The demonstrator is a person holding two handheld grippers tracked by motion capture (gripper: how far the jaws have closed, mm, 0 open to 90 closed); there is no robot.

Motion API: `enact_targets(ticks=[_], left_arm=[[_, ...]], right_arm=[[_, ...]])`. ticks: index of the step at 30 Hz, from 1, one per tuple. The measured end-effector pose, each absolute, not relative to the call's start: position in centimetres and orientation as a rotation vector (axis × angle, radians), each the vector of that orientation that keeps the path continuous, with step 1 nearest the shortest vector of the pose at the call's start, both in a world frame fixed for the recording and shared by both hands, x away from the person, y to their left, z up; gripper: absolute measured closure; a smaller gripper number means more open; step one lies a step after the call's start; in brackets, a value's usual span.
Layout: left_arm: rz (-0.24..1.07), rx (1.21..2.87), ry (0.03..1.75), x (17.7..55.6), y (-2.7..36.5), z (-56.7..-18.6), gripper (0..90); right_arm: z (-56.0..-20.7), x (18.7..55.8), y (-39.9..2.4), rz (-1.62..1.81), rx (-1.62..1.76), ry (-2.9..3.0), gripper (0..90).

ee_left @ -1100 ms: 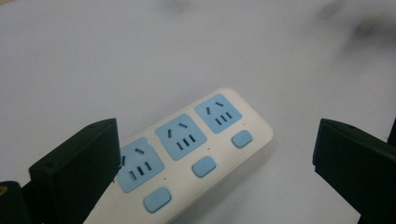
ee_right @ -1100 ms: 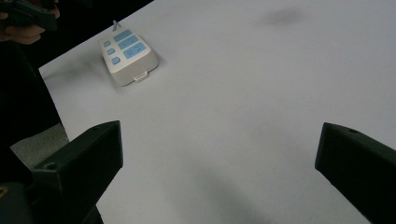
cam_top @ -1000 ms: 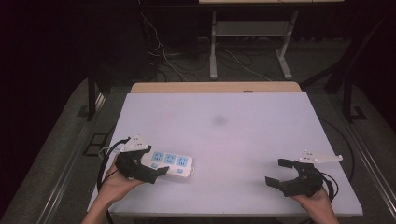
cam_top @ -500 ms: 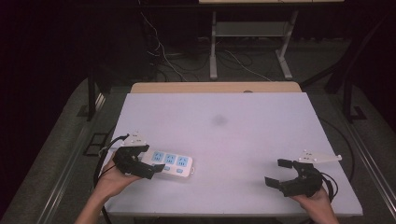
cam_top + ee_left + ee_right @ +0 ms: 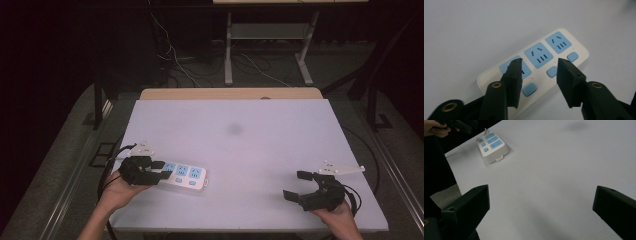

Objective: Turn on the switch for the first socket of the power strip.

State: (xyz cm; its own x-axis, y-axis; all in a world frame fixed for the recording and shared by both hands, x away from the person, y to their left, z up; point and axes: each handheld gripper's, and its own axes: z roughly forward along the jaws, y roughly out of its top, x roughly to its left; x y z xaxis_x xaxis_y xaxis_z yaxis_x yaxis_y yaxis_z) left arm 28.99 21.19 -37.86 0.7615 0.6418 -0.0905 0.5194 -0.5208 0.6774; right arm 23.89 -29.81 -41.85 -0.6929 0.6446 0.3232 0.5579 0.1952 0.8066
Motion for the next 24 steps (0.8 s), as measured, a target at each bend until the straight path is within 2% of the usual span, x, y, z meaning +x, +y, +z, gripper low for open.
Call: enact_targets(ticks=[1,2,4,5,7,8,9,10,24], left_arm=[[0.216,2.242,0.871,29.0,21.2,-38.0,54.7],[0.213,2.246,0.87,29.1,21.3,-38.0,61.8],[0.211,2.249,0.877,29.2,21.4,-38.2,68.7],[0.205,2.25,0.884,29.3,21.4,-38.2,68.7],[0.196,2.26,0.893,29.3,21.5,-38.4,76.0],[0.192,2.259,0.896,29.4,21.6,-38.5,82.4],[0.188,2.267,0.897,29.4,21.6,-38.7,82.4],[0.187,2.272,0.9,29.4,21.6,-38.8,87.9],[0.171,2.294,0.956,29.7,22.2,-40.3,89.1]], right_arm=[[-41.9,23.9,-29.8,1.531,1.191,2.36,0.5],[-41.9,23.9,-29.8,1.53,1.19,2.362,0.5],[-41.9,23.9,-29.8,1.528,1.191,2.364,0.5],[-41.9,23.9,-29.8,1.528,1.191,2.364,0.5],[-41.9,23.9,-29.8,1.528,1.189,2.365,0.5],[-41.9,23.9,-29.8,1.531,1.188,2.367,0.5],[-41.9,23.9,-29.8,1.531,1.188,2.367,0.5],[-41.9,23.9,-29.8,1.533,1.189,2.368,0.5],[-42.0,23.9,-29.7,1.529,1.181,2.378,0.5]])
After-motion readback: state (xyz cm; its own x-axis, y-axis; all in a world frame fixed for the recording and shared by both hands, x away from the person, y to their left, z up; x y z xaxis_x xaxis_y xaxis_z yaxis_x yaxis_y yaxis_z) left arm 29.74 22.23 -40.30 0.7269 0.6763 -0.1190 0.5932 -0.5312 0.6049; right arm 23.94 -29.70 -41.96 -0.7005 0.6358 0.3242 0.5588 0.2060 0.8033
